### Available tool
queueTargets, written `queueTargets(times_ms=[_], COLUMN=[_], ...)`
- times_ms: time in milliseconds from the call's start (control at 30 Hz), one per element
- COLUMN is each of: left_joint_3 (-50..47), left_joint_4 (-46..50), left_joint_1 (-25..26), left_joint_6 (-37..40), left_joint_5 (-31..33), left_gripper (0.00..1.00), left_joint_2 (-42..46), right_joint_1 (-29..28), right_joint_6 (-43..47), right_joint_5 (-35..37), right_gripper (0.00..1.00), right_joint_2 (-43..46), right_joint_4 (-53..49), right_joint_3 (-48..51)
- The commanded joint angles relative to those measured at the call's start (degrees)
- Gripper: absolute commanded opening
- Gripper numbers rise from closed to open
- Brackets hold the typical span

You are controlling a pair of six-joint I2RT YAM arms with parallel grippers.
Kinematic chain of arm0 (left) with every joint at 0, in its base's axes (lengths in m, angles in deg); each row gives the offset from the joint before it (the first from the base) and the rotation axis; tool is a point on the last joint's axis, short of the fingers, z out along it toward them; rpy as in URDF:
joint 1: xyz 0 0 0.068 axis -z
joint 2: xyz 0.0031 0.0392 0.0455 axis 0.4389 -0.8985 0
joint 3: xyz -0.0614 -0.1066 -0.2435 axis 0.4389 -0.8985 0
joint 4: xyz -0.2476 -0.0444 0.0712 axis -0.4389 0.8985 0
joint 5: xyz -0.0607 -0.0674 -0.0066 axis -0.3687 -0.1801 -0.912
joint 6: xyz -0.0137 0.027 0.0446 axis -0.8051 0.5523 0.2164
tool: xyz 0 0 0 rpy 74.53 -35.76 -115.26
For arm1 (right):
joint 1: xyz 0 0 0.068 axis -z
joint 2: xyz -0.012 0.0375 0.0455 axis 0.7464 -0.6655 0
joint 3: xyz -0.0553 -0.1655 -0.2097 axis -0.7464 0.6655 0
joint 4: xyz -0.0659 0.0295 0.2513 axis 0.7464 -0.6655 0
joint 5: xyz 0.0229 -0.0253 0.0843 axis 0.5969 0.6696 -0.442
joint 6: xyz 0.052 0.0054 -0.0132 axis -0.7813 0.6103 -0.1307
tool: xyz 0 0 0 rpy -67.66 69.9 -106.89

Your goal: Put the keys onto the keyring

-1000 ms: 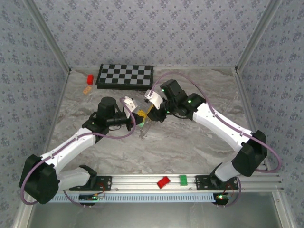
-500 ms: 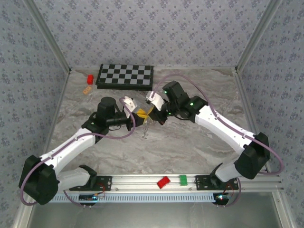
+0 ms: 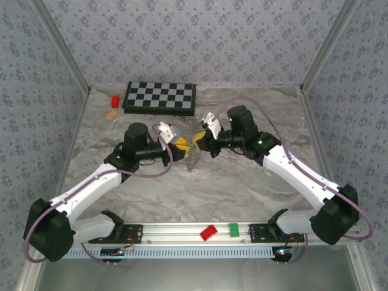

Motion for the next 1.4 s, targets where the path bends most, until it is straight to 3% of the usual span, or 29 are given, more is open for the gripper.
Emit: queueTargets(times_ms=[0, 333, 667, 1033, 1267, 1367], left_joint_3=[2.4, 3.2, 3.9, 2.5, -0.1, -0.3], left_joint_4=[-1.4, 0.6, 0.7, -2.6, -12.8, -18.2], left_joint_1=[0.8, 1.7, 2.1, 1.7, -0.6, -1.5], left_joint_6=[-0.2, 1.4, 1.4, -3.0, -12.1, -17.7], left_joint_5=[-2.3, -1.0, -2.0, 0.4, 4.6, 1.8], left_gripper=[0.29, 0.05, 0.02, 0.16, 0.28, 0.29], left_joint_2=[-0.6, -2.0, -3.8, 2.8, 6.8, 5.2], right_joint_1=[0.3, 1.2, 3.7, 5.6, 6.3, 6.3], right_joint_6=[-2.1, -5.1, -12.3, -16.6, -18.3, -19.2], right_joint_5=[-2.5, -4.7, -8.5, -8.3, -9.4, -10.1], right_gripper=[0.0, 0.0, 0.0, 0.0, 0.0, 0.0], right_joint_2=[1.6, 3.2, 5.4, 5.8, 5.7, 5.4], right_joint_4=[4.6, 10.0, 21.7, 30.6, 37.9, 41.0], right_joint_3=[0.8, 3.1, 7.6, 12.2, 14.8, 15.7])
